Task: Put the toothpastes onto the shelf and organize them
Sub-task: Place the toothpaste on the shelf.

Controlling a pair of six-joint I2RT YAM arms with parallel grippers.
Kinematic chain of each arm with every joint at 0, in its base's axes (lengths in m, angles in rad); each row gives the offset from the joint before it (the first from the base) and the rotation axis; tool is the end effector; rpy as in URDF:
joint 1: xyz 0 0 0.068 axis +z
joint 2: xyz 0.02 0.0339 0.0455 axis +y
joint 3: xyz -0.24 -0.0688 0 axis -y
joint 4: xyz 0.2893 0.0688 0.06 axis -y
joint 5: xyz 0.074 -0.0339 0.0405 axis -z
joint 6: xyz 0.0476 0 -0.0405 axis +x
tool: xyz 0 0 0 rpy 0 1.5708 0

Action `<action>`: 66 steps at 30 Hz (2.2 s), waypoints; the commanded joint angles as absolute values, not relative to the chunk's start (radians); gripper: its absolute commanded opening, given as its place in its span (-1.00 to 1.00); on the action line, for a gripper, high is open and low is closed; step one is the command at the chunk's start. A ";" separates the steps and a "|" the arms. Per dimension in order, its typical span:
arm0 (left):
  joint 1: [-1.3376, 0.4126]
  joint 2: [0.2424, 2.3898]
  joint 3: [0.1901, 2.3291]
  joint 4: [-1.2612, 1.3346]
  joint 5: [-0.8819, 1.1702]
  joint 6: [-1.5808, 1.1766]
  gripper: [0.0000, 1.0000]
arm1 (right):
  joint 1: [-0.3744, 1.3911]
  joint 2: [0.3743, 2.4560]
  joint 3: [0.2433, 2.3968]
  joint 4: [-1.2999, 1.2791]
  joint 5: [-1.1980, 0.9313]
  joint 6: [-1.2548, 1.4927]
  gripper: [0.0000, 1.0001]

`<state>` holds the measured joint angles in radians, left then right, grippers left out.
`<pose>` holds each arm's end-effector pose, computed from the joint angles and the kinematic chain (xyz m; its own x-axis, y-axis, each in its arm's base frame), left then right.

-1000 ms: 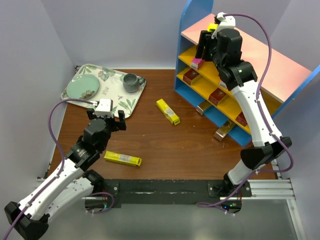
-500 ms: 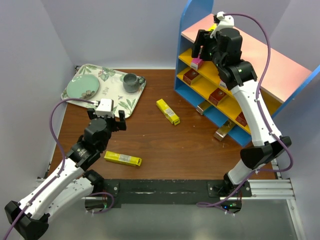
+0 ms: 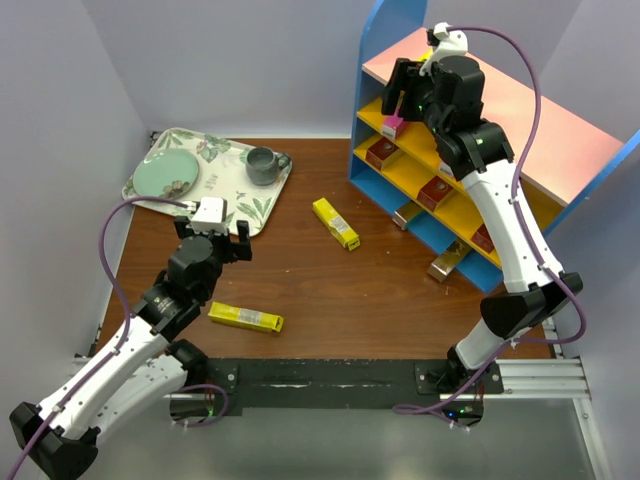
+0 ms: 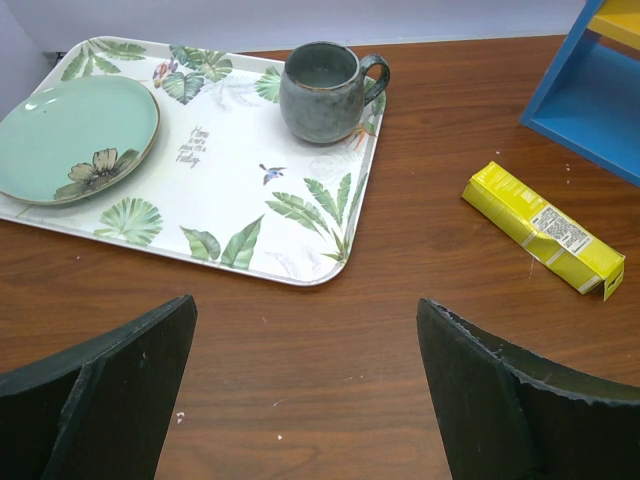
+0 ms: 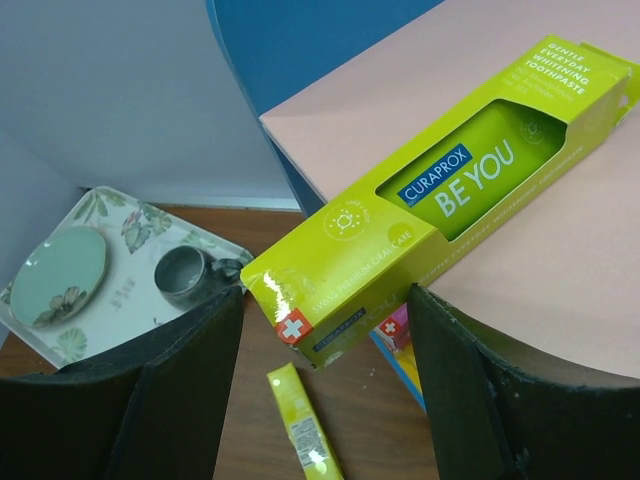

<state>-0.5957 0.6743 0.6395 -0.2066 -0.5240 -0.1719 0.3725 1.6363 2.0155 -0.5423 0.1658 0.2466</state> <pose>0.2084 -0.1125 0.2857 -0.2093 -0.0371 -0.9772 0.0486 0.9977 -0.0482 0.3769 0.1388 0.4962 -0.1973 0.1814 -0.9634 -0.1641 0.9628 0.2149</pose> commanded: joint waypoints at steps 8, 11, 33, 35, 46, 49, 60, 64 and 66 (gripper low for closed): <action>-0.588 0.669 0.635 -0.176 -0.523 -0.161 0.94 | 0.373 1.657 2.028 -0.482 0.229 0.233 0.27; -0.586 0.669 0.634 -0.175 -0.522 -0.161 0.94 | 0.373 1.657 2.022 -0.469 0.247 0.230 0.25; -0.584 0.666 0.634 -0.173 -0.519 -0.160 0.94 | 0.360 1.701 2.066 -0.472 0.321 0.179 0.20; -0.584 0.667 0.634 -0.173 -0.517 -0.160 0.94 | 0.357 1.700 2.065 -0.472 0.322 0.178 0.20; -0.580 0.673 0.634 -0.172 -0.511 -0.160 0.94 | 0.342 1.713 2.071 -0.476 0.322 0.175 0.20; -0.580 0.673 0.634 -0.172 -0.508 -0.160 0.93 | 0.341 1.709 2.071 -0.479 0.311 0.172 0.20; -0.575 0.673 0.634 -0.172 -0.506 -0.160 0.93 | 0.342 1.571 1.962 -0.471 0.117 0.166 0.52; -0.574 0.672 0.634 -0.173 -0.506 -0.161 0.93 | 0.356 1.490 1.862 -0.460 0.026 0.146 0.62; -0.572 0.670 0.634 -0.173 -0.506 -0.163 0.93 | 0.383 1.438 1.789 -0.450 0.011 0.127 0.65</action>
<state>-0.5823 0.6750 0.6395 -0.2062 -0.5083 -0.1719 0.3508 1.5398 1.8816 -0.4801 0.1070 0.1703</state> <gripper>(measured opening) 0.967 0.815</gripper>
